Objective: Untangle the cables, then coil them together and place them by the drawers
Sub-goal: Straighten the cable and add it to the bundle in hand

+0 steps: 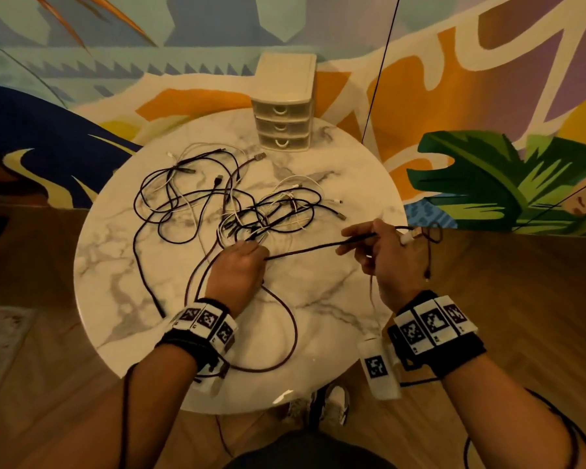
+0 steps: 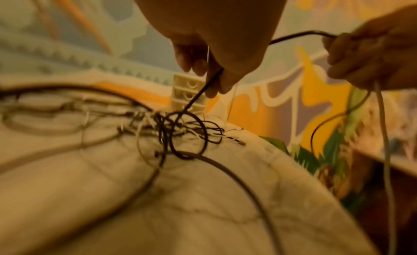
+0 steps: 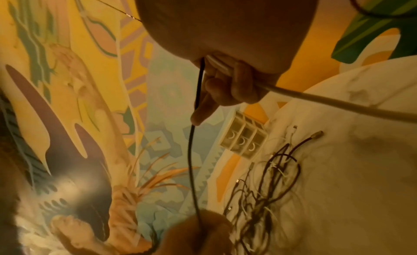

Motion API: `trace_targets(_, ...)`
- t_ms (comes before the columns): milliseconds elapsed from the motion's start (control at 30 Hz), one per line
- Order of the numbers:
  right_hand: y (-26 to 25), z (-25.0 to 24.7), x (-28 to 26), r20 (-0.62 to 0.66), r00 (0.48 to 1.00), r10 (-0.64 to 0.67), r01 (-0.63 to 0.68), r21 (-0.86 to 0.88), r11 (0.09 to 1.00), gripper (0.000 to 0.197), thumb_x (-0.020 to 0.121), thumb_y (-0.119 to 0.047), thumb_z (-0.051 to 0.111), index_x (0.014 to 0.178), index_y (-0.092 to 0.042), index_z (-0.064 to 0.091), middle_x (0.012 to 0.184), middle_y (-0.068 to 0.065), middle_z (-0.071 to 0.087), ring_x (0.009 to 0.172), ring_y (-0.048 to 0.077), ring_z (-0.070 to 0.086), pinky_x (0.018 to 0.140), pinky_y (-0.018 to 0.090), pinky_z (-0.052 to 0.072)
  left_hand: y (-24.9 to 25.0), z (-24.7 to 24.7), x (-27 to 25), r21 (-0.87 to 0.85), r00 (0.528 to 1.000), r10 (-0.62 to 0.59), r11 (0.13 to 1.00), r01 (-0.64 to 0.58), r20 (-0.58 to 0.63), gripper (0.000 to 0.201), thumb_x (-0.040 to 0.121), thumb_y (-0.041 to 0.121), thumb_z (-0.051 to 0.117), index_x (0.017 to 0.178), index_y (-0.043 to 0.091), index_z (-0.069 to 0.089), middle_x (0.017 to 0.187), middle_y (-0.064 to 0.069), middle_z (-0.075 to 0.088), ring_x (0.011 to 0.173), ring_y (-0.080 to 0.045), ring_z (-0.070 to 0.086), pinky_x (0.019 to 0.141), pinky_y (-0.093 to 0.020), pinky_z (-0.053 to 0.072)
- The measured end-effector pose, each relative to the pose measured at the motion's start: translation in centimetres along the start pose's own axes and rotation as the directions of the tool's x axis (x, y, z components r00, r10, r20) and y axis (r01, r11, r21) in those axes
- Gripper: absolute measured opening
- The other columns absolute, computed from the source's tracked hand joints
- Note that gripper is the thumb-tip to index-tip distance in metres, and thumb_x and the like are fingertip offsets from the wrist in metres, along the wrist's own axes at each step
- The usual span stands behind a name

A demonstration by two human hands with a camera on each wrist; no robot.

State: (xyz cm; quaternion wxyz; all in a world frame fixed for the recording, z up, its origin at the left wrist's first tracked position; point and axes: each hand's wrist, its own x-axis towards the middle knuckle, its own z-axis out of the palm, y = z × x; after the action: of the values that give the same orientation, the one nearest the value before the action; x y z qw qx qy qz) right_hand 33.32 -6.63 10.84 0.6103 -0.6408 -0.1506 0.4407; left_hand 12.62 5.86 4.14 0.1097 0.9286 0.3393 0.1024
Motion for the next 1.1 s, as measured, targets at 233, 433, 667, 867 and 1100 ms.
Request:
trace_targets(233,-3.8,-0.2,0.3,-0.140,0.980,-0.141,0.166,0.185,0.969,0.052,0.101,-0.025,0.027,0.064,-0.007,0.058,0.044,0.006,0.052,0.040,0.012,0.040,0.043,0.023,0.023,-3.7,1.6,-0.8,-0.261,0.851,-0.517,0.811,0.523,0.098,0.019,0.090,0.007,0.055,0.101,0.000,0.068,0.101,-0.021,0.062,0.094,-0.038,0.058,0.080,-0.035,0.042)
trace_targets(433,-2.3,-2.4,1.1,-0.166,0.986,-0.002,0.054,0.305,0.951,0.062,0.101,-0.048,0.017,0.094,-0.012,0.067,0.048,0.001,0.056,0.039,0.008,0.029,0.040,0.018,0.018,-3.8,0.1,-0.6,-0.059,0.969,-0.237,0.969,0.241,0.066,0.028,0.096,0.027,0.046,0.096,0.009,0.067,0.092,-0.012,0.066,0.085,-0.035,0.057,0.071,-0.037,0.041)
trace_targets(667,3.6,3.7,-0.4,0.274,0.947,0.168,-0.158,-0.061,0.986,0.064,0.097,-0.055,0.020,0.115,-0.011,0.064,0.066,0.006,0.062,0.044,0.008,0.031,0.042,0.021,0.018,1.8,-1.7,-0.2,0.181,0.992,-0.012,0.983,-0.011,0.125,0.028,0.096,0.032,0.039,0.094,0.019,0.064,0.076,-0.005,0.067,0.078,-0.027,0.055,0.069,-0.035,0.034)
trace_targets(867,2.5,2.9,0.7,0.145,0.984,0.100,-0.113,0.086,0.990,0.059,0.102,-0.041,0.025,0.086,-0.003,0.068,0.053,0.004,0.058,0.036,0.007,0.027,0.037,0.018,0.017,-0.3,-0.2,-1.6,0.242,0.967,-0.140,0.966,0.087,0.212,0.030,0.095,0.039,0.044,0.090,0.015,0.062,0.080,-0.011,0.065,0.079,-0.033,0.059,0.066,-0.034,0.035)
trace_targets(1100,-0.6,1.0,1.9,-0.033,0.992,0.120,-0.108,0.253,0.961,0.061,0.102,-0.042,0.025,0.068,-0.004,0.060,0.043,0.002,0.051,0.033,0.008,0.028,0.039,0.016,0.018,-2.8,1.5,-3.2,0.177,0.976,-0.123,0.980,0.091,0.179,0.030,0.082,0.048,0.047,0.080,0.024,0.065,0.083,0.006,0.065,0.087,-0.024,0.054,0.084,-0.039,0.035)
